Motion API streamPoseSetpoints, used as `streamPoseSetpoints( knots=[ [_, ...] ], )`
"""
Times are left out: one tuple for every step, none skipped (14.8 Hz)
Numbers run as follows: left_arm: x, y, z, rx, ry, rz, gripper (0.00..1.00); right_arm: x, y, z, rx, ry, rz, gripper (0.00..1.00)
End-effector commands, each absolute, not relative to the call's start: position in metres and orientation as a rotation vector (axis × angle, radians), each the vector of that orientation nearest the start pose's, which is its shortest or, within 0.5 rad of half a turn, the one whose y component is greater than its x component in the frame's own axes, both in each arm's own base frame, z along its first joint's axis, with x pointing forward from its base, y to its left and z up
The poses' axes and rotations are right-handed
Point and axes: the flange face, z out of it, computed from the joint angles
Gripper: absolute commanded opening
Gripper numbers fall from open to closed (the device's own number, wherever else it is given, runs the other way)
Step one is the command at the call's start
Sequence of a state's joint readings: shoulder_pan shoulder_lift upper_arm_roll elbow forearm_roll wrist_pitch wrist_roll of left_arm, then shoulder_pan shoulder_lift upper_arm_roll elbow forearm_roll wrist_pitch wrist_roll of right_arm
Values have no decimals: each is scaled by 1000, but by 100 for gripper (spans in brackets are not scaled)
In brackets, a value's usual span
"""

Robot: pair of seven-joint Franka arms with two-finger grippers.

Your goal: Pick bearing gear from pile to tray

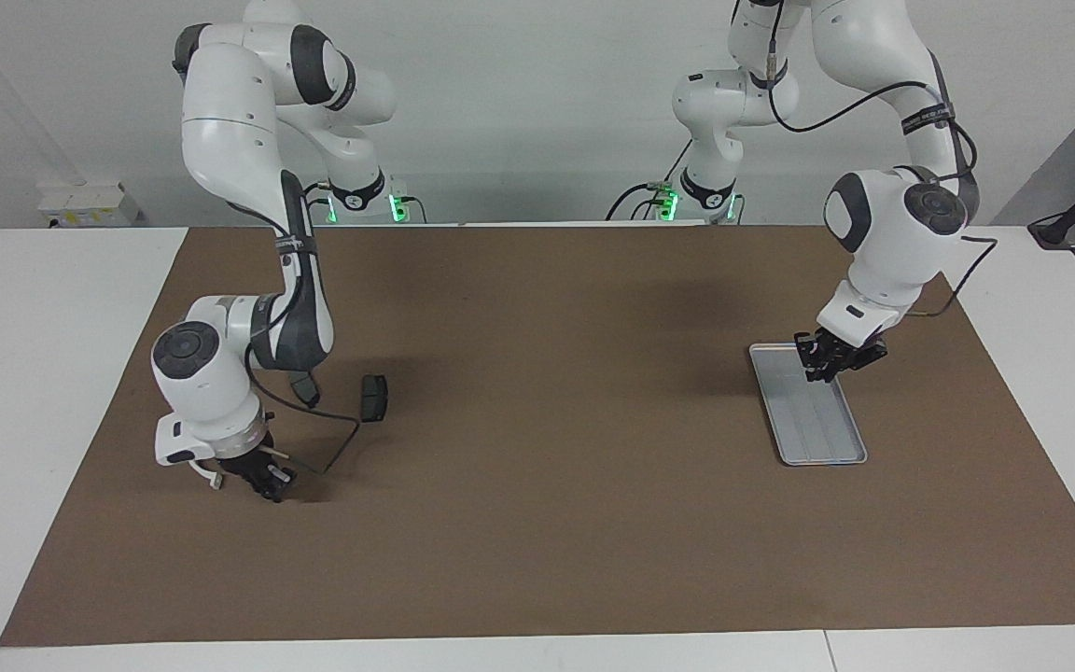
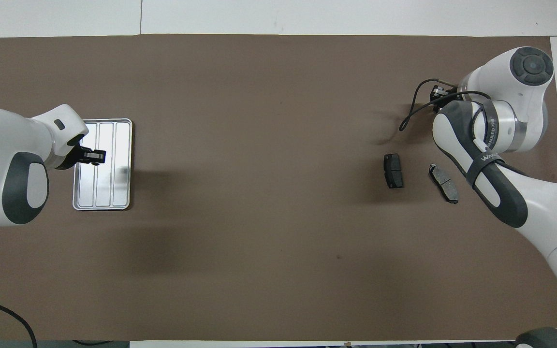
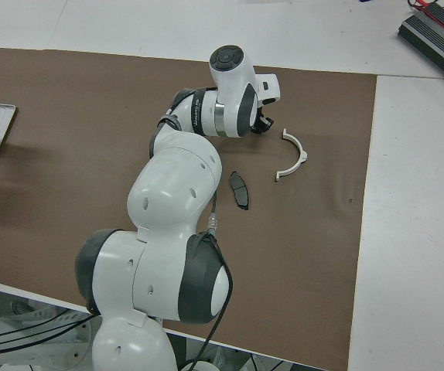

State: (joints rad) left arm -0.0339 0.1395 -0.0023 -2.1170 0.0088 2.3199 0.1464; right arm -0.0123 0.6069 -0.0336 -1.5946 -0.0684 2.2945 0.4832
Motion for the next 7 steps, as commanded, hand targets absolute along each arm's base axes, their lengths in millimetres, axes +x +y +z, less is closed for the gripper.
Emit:
streamPoseSetpoints(
  knots=[
    [554,-5,334,-3121,339,-94,0,699,-26,307,-3120,738,-94,0],
    [549,7,329,-3118,341,-91,0,698,-22,321,-3130,729,-60,0],
    [545,9,324,-3119,339,-89,0,695,-20,337,-3134,723,-30,0],
    [544,9,322,-3119,338,-84,0,691,-17,356,-3141,709,-14,0],
    [543,9,319,-3120,339,-82,0,686,-16,373,-3149,693,11,0],
    [540,10,313,-3121,337,-73,0,680,-12,389,-3153,681,25,0],
    [537,10,307,-3119,336,-89,0,675,0,405,-3162,654,36,0]
  ],
)
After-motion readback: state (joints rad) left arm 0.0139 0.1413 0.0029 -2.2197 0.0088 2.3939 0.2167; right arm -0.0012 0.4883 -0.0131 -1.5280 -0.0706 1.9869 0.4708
